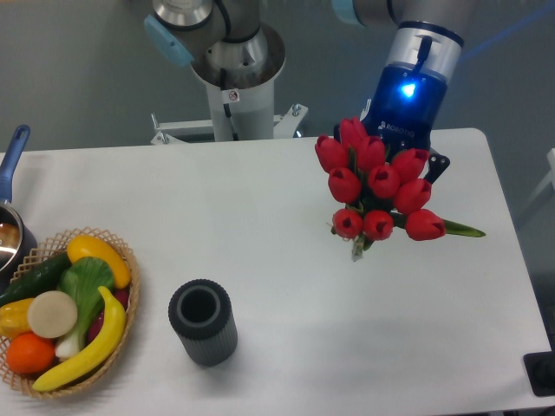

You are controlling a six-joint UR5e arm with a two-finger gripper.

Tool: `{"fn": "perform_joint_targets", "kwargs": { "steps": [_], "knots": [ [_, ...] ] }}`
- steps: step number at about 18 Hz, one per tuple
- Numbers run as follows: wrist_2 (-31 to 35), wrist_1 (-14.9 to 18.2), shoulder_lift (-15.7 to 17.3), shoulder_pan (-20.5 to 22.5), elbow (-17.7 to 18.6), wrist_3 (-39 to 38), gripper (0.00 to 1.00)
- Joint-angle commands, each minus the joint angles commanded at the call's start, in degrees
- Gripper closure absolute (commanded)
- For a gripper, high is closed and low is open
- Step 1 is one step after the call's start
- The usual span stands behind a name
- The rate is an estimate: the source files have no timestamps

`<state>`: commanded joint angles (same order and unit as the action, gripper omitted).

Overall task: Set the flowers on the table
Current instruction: 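Move the held tulip bouquet toward the grey vase and lower it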

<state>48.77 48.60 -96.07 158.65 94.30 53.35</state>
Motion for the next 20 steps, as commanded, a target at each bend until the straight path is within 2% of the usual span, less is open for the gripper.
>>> {"fn": "perform_joint_targets", "kwargs": {
  "steps": [4,8,11,16,20],
  "knots": [
    [5.2,0.3,1.0,-1.0,1.4,0.2,0.52],
    [17.0,1.1,0.7,-6.2,2.9,4.7,0.52],
    [21.7,1.2,0.2,-8.4,4.2,5.3,0.52],
    [30.5,1.6,-0.6,-11.9,6.2,10.6,0.52],
    [38.8,4.1,-2.4,-14.3,6.3,13.7,0.52]
  ]
}}
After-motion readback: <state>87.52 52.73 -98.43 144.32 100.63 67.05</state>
